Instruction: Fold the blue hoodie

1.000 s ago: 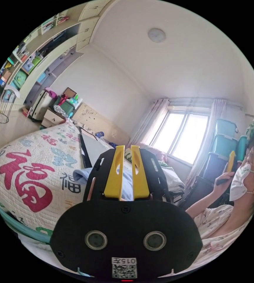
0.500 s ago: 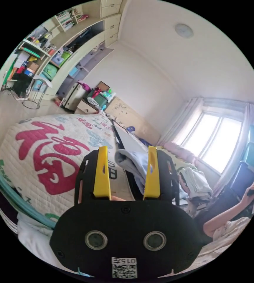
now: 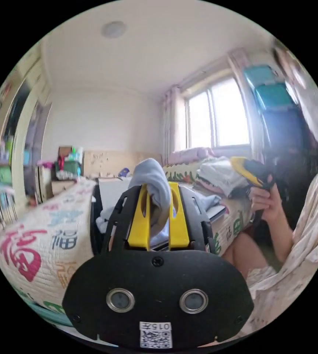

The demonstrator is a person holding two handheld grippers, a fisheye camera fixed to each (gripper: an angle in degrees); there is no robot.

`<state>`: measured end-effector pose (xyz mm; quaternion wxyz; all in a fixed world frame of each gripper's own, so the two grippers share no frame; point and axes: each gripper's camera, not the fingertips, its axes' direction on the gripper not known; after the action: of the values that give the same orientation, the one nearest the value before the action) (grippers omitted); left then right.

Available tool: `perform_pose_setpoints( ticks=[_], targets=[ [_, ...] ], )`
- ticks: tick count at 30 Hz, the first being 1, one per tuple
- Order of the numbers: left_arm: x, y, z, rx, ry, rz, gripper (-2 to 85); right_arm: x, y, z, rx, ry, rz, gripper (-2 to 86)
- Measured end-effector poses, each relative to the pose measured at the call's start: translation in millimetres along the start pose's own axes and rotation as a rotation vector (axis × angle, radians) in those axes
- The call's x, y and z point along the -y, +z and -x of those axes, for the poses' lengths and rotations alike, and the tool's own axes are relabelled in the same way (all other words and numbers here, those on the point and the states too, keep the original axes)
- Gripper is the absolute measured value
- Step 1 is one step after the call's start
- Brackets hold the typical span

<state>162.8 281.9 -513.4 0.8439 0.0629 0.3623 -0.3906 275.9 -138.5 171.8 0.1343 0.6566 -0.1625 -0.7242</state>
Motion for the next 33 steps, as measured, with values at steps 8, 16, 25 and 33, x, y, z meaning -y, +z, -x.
perform_pose_setpoints(
  ticks=[8, 16, 25, 33],
  targets=[
    [-34.1, 53.9, -119.2, 0.015, 0.166, 0.090, 7.1, 4.9, 22.2, -13.0, -0.014, 0.011, 0.134, 13.4],
    [-63.6, 86.4, -189.1, 0.128, 0.295, 0.185, 8.1, 18.3, 27.2, -42.1, -0.089, 0.161, 0.207, 14.5],
    [-79.4, 96.6, -189.2, 0.036, 0.281, 0.250, 10.1, 26.1, 9.6, -73.7, 0.006, 0.299, 0.235, 8.7],
    [-51.5, 64.1, -178.4, -0.173, 0.378, 0.266, 11.1, 39.6, -27.2, -92.4, 0.100, 0.350, 0.134, 5.0]
  ],
)
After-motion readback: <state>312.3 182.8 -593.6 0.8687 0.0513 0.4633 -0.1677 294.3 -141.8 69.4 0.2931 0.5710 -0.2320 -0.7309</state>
